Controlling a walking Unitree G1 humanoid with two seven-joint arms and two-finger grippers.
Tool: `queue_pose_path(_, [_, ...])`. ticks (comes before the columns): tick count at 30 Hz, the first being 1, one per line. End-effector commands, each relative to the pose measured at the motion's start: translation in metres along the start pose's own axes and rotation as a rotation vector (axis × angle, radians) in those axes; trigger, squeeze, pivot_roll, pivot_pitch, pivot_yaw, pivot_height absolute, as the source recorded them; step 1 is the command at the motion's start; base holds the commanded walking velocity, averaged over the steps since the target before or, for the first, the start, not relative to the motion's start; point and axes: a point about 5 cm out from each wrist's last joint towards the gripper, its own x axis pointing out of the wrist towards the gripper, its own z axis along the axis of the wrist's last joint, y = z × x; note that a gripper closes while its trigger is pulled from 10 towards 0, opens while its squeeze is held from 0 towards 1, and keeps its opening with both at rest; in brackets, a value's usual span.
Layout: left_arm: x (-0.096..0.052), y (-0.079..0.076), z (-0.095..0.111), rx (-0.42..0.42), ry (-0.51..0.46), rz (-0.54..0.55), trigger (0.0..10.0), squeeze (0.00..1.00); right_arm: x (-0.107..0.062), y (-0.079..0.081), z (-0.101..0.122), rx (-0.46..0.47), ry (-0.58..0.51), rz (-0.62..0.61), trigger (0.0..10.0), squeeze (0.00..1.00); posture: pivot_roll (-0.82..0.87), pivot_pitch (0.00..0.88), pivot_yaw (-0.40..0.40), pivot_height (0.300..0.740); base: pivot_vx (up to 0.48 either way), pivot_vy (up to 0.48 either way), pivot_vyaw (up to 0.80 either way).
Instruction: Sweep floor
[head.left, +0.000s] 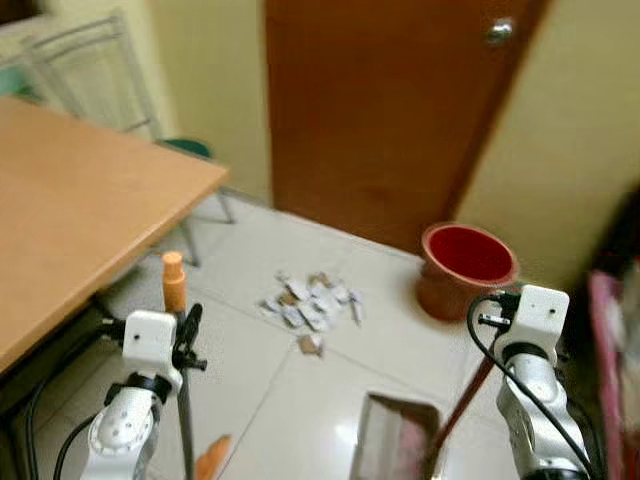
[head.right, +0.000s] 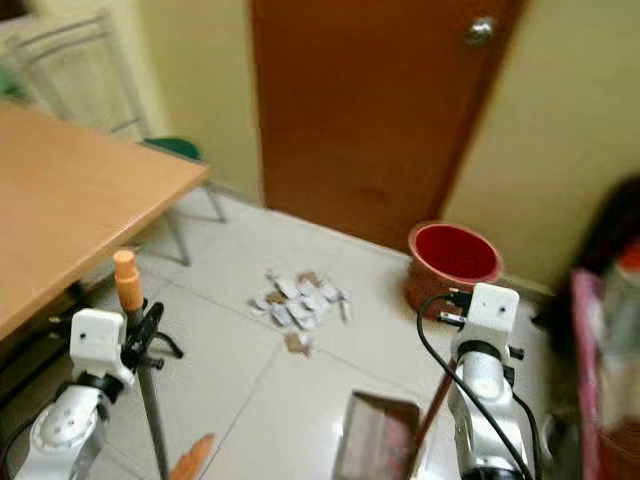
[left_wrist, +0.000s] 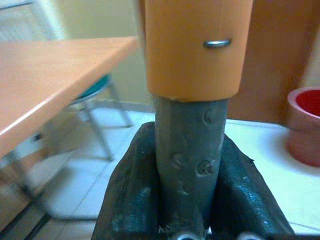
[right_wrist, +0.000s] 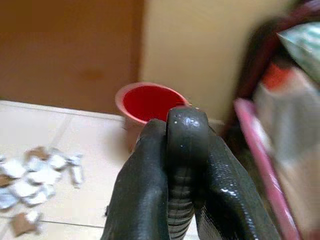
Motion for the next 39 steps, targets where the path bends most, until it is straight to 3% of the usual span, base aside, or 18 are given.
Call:
queue_pose_path(1, [0.001, -0.001, 0.008, 0.007, -0.047, -0.014, 10.0, 0.0, 0.001, -0.002, 0.004, -0.01, -0.012, -0.009, 10.0, 0.0, 0.06, 0.093, -0.006, 0.74, 0.304, 0.368, -0.74])
queue_pose_path(14, [0.001, -0.005, 0.007, 0.002, -0.041, -0.024, 10.0, 0.0, 0.0, -0.004, 0.003, -0.022, -0.01, -0.009, 10.0, 0.0, 0.06, 0.1, -0.007, 0.74, 0.28, 0.356, -0.73])
queue_pose_path(23, [-0.007, -0.007, -0.001, 0.003, -0.008, -0.014, 10.0, 0.0, -0.005, -0.003, -0.003, -0.033, 0.01, 0.016, 10.0, 0.0, 0.06, 0.104, -0.009, 0.74, 0.0, 0.0, -0.17])
queue_pose_path(27, [-0.02, -0.015, -0.014, -0.008, 0.052, -0.034, 10.0, 0.0, -0.012, 0.005, -0.02, -0.027, 0.115, 0.113, 10.0, 0.0, 0.07, 0.098, 0.006, 0.74, 0.0, 0.0, 0.0])
queue_pose_path(31, [-0.02, -0.019, -0.016, -0.014, 0.063, -0.066, 10.0, 0.0, -0.01, 0.01, -0.022, -0.06, 0.142, 0.193, 10.0, 0.0, 0.06, 0.088, 0.012, 0.74, 0.0, 0.0, 0.0])
queue_pose_path(39, [-0.02, -0.009, -0.014, 0.004, 0.058, -0.038, 10.0, 0.0, -0.007, 0.009, -0.026, -0.074, 0.224, 0.173, 10.0, 0.0, 0.08, 0.091, 0.007, 0.74, 0.0, 0.0, 0.0])
